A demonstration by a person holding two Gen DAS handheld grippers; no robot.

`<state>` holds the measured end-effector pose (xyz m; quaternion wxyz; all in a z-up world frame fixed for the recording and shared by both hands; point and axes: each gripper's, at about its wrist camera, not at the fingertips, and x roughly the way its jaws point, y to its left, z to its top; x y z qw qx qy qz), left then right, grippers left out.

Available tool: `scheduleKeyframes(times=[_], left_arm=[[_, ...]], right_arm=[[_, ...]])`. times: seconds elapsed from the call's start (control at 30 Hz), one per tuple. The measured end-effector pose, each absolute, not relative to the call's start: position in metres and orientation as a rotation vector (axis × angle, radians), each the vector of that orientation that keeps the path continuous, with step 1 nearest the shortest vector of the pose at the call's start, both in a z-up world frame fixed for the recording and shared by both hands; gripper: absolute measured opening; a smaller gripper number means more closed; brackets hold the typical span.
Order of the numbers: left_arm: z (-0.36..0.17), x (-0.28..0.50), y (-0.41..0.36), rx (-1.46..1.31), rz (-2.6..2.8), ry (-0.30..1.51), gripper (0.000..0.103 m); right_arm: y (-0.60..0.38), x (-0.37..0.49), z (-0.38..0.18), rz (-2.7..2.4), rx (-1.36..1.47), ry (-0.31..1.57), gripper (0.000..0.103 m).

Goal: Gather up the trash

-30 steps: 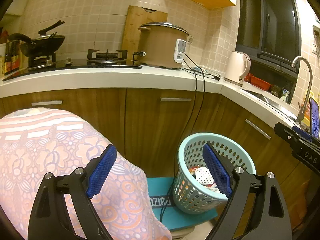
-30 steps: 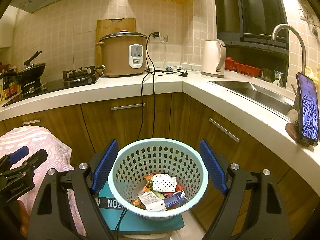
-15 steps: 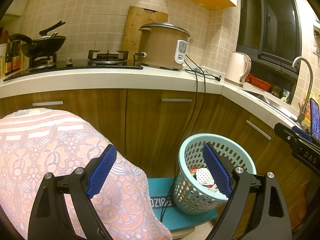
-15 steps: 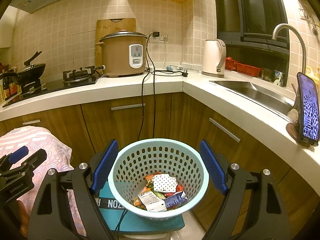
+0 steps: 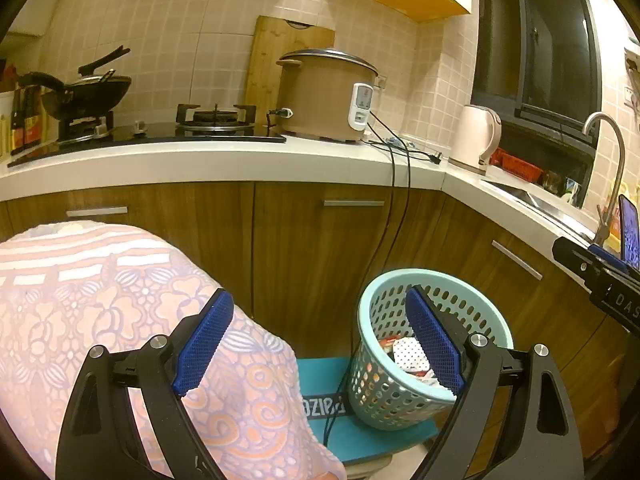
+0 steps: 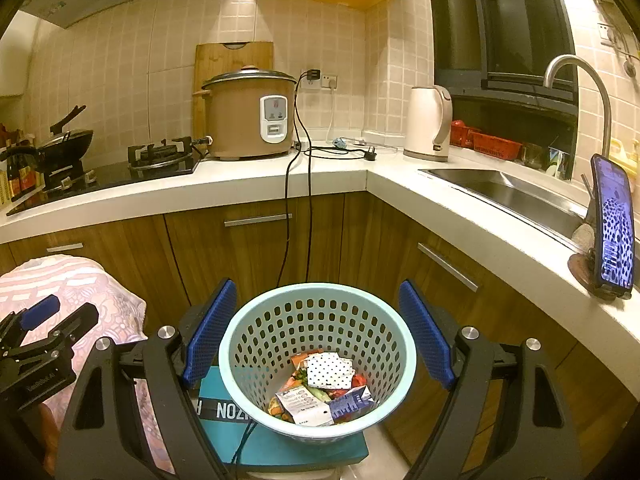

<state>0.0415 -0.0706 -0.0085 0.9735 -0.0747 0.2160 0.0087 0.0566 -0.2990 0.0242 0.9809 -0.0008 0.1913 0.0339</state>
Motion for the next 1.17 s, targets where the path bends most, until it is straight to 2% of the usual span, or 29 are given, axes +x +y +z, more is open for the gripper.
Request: scheduleKeyframes(times=[0.2, 0.53, 0.7, 1.17], left_arm=[[-0.0081, 0.0412, -0.0710, -0.144, 0.025, 0.439, 0.089], [-0.0059, 0.0400, -0.0738, -0.118, 0.024, 0.429, 0.089], [-0.0033, 0.0373, -0.0703, -0.130, 0.015, 0.402, 0.094], [-0.0038, 0.0384, -0.0691, -0.153, -0.006, 0.416, 0.095]], right_arm=[[-0.2995, 0.0558, 0.0264, 0.069, -0.002, 0.382, 0.079], [-0.3003, 0.0524, 0.0271, 0.068, 0.001, 0.377, 0.079], [-0.3013, 0.0523, 0.0266, 0.061, 0.002, 0.381, 0.080], [-0.3041, 0.0523, 0.0251, 0.055, 0.009, 0.389, 0.082]])
